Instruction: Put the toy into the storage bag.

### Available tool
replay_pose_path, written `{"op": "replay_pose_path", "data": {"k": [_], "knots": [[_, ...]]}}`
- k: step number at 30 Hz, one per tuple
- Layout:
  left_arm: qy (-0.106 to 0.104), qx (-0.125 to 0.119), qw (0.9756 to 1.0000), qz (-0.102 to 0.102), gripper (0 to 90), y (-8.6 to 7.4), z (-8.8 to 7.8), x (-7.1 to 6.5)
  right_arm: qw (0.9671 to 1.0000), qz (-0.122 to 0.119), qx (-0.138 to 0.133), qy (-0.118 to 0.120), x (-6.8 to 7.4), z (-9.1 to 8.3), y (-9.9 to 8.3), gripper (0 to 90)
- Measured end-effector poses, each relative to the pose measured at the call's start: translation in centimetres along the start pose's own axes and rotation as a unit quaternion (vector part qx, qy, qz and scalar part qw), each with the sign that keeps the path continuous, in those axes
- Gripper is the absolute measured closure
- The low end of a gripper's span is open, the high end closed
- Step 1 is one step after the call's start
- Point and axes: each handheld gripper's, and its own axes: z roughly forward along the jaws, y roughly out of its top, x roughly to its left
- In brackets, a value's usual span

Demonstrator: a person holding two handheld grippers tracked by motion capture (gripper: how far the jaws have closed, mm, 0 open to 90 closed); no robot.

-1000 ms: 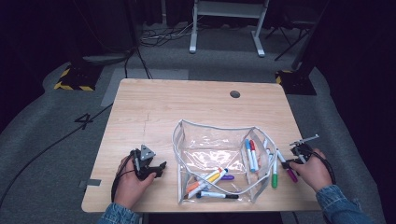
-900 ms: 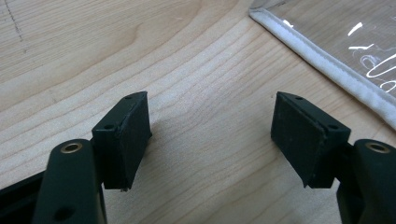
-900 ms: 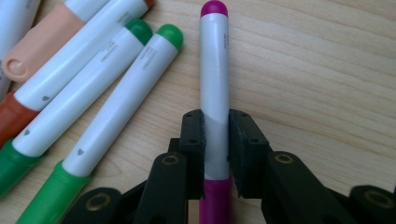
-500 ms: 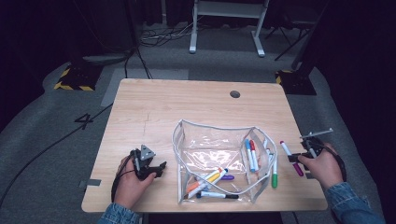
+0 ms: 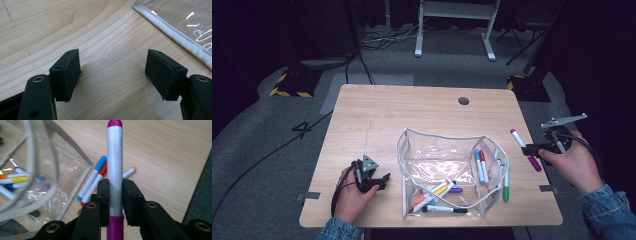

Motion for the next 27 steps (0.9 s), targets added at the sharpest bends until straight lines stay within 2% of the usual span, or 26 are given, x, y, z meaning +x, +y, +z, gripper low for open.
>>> {"op": "replay_pose_path", "data": {"k": [6,12,19,27], "knots": [[-0.002,0.000,1.0000,0.000,28.8,0.0,0.0,0.0,0.9987,-0.045,-0.014,0.022,2.9,-1.7,2.6,77.0],[-0.003,0.003,1.0000,0.005,26.4,0.1,0.1,0.0,0.9948,-0.091,-0.014,0.043,6.0,-2.3,4.7,76.9],[-0.007,0.006,0.9999,0.010,21.0,0.2,0.3,-0.1,0.9883,-0.136,-0.005,0.069,9.5,-1.9,6.5,76.9],[-0.009,0.016,0.9997,0.015,12.3,0.5,0.6,-0.3,0.9782,-0.175,0.011,0.112,12.8,-0.2,7.9,76.9]]}}
